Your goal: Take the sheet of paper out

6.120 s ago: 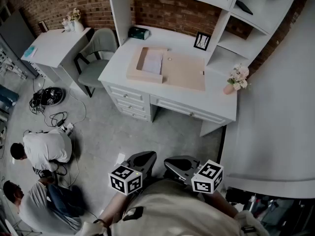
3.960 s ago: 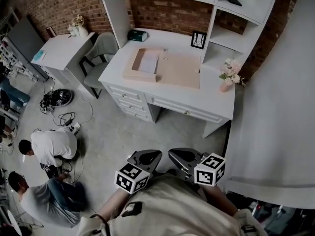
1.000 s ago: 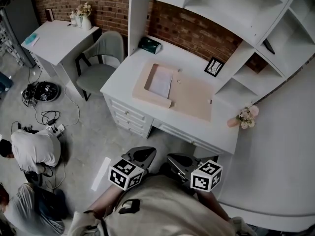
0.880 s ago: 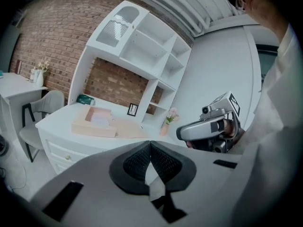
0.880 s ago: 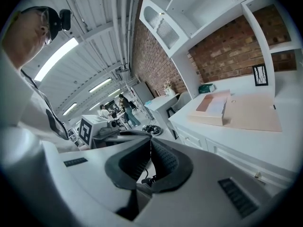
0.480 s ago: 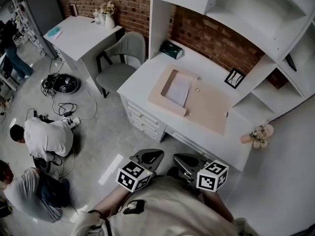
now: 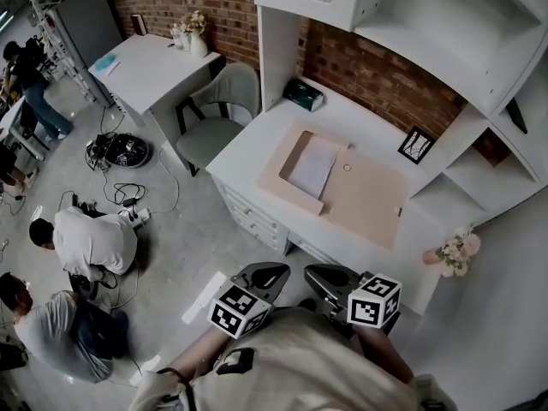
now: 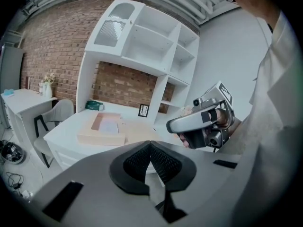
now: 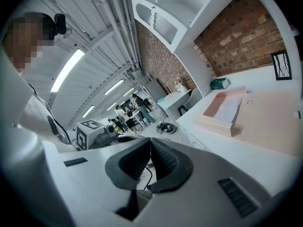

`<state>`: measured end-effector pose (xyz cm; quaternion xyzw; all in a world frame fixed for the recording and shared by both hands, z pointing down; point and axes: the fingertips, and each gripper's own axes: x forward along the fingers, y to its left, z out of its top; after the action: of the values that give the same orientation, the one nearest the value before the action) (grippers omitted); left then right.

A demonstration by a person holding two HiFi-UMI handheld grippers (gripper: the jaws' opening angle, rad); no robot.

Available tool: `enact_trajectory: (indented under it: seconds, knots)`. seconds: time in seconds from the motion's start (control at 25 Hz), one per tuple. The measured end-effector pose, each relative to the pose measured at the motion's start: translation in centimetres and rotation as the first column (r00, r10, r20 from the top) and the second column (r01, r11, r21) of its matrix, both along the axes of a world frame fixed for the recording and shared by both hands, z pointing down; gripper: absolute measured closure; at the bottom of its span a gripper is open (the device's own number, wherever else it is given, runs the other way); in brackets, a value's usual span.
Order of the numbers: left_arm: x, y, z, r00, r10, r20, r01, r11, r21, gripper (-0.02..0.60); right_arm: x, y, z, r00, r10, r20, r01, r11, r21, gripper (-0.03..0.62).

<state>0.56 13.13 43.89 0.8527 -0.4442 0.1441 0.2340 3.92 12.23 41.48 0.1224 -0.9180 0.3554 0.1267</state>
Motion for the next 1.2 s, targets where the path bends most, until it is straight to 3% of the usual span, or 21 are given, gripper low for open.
enact_trajectory:
  seconds: [0.24, 0.84, 1.2]
  knots:
    - [1.4, -2.0, -0.3, 1.0, -0.024, 0.014, 0.024, 1.0, -0.004, 0.565, 1.7, -2.2, -0.4, 1.0, -0.01, 0.011, 0.01, 1.0, 0.008, 0.566]
    - [8.5, -6.9, 1.3, 0.999, 0.013, 0.04, -0.01, 0.997, -0.079, 0.565, 8.5, -7.8, 0.9, 0.999, 0.01, 0.053, -0.006, 0.998, -0.069, 0.566]
    - [8.6, -8.3, 2.2, 0.996, 0.012, 0.086, -0.003, 0.994, -0.108, 0.565, 8.0, -9.2, 1.9, 0.997, -0.035, 0.068, 0.042, 0.993, -0.114, 0.565]
